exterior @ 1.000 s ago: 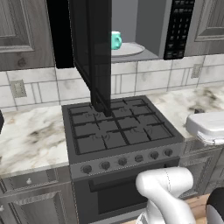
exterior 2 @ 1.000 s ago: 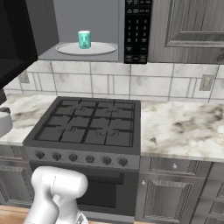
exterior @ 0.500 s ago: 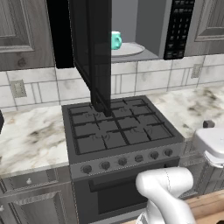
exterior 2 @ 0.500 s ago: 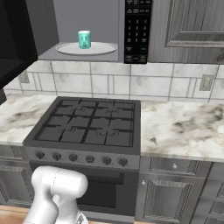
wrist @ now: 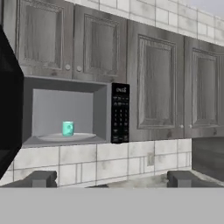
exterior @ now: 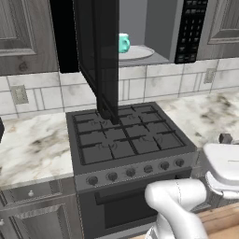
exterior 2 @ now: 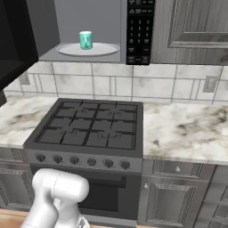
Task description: Pick the mug from the counter and place it inside the microwave. Then close the microwave.
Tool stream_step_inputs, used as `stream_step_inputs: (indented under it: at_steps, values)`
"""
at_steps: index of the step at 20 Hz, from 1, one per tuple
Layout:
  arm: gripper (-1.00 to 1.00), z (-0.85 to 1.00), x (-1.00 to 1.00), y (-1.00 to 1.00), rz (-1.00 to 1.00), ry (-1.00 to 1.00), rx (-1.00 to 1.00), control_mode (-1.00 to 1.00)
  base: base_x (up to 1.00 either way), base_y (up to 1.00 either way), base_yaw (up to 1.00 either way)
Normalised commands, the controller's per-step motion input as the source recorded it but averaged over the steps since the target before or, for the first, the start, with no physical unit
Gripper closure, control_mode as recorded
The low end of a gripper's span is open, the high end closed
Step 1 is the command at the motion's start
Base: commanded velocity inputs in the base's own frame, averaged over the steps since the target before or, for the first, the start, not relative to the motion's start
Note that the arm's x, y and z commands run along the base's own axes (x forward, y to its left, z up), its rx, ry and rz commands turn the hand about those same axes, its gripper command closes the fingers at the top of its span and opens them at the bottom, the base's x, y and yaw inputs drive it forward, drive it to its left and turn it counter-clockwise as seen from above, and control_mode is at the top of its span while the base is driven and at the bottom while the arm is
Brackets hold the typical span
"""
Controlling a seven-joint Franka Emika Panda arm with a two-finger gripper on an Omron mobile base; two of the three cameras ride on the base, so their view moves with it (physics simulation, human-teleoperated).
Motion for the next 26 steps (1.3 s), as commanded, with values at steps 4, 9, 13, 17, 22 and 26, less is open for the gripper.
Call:
stream_step_inputs:
  at_steps: [4, 9, 13, 17, 22, 26]
  values:
    - [-1.0, 0.16, -0.32, 0.28, -0.11, -0.09, 0.0, -1.0, 0.0, 0.0, 0.0]
    - [-1.0, 0.02, -0.11, 0.43, -0.11, -0.03, -0.05, -1.0, 0.0, 0.0, 0.0]
    - [-1.0, 0.0, 0.15, 0.72, -0.15, 0.0, -0.12, -1.0, 0.0, 0.0, 0.0]
    - [-1.0, 0.0, 0.33, 0.85, -0.15, 0.0, -0.15, -1.0, 0.0, 0.0, 0.0]
    - [-1.0, 0.0, 0.36, 0.79, -0.19, 0.0, -0.17, -1.0, 0.0, 0.0, 0.0]
    - [-1.0, -0.05, 0.47, 0.51, -0.2, 0.02, -0.16, -1.0, 0.0, 0.0, 0.0]
